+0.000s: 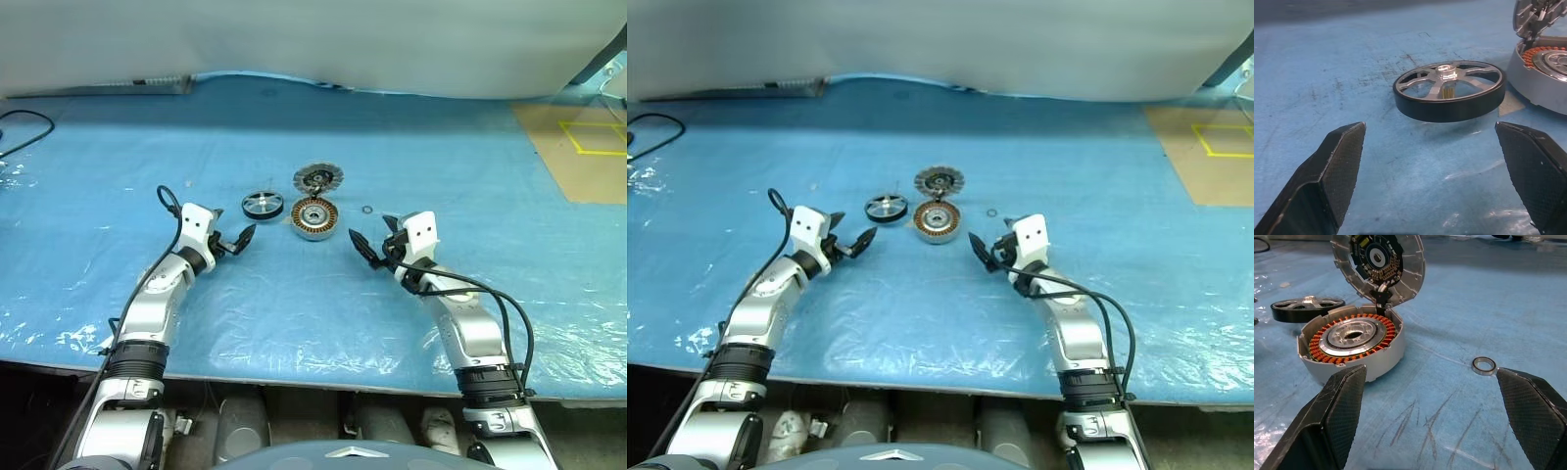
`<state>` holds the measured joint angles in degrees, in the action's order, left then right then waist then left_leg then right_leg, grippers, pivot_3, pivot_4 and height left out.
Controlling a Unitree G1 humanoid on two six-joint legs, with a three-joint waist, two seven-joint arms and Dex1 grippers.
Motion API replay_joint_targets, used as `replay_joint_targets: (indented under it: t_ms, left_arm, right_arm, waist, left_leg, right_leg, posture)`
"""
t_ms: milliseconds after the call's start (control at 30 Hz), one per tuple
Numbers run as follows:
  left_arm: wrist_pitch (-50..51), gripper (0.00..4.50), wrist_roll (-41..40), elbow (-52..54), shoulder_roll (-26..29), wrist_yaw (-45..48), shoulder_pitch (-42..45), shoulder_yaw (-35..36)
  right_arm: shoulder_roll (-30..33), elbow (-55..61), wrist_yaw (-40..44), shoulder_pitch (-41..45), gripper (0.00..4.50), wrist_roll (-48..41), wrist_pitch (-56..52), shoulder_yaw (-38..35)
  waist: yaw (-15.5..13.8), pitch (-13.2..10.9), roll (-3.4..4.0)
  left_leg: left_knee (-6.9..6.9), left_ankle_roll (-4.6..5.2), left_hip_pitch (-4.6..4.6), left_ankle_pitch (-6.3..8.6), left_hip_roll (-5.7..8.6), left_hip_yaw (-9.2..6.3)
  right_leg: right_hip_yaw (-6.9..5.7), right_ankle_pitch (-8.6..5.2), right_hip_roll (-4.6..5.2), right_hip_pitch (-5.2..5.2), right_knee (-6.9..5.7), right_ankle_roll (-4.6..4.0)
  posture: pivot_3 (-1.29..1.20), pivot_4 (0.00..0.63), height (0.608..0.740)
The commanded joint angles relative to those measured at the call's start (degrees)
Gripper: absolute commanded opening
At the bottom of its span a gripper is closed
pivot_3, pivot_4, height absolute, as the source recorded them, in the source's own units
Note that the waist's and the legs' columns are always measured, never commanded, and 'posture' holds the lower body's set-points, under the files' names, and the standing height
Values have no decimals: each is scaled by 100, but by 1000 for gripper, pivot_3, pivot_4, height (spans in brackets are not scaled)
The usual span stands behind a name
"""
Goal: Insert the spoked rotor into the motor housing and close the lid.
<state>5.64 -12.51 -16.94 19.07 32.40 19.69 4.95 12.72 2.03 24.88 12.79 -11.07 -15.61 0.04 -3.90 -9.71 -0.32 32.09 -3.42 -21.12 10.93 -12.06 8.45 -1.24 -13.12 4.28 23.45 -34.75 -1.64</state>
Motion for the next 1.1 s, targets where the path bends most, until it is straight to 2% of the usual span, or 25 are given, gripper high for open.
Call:
replay_joint_targets:
  t_ms: [33,333,1100]
  left_arm:
    - [60,4500,-158,308,39,130,53,43]
    - [245,4500,-161,536,109,448,-159,-145]
    - [295,4500,-164,742,114,502,-279,-195]
  right_arm:
    - [42,327,56,3,4457,-95,72,-34]
    - [158,440,413,-118,4457,-90,170,168]
    - [224,369,431,-37,4457,57,232,275]
  waist:
    - [1,0,0]
    - [3,0,0]
    - [0,0,0]
  left_leg:
    - [0,0,0,0,0,0]
    - [0,0,0,0,0,0]
    - [1,0,0,0,-1,0]
  right_leg:
    - [0,0,0,0,0,0]
    - [0,0,0,0,0,0]
    - [0,0,0,-1,0,0]
  posture:
    - [0,150,740]
    - [0,150,740]
    - [0,150,740]
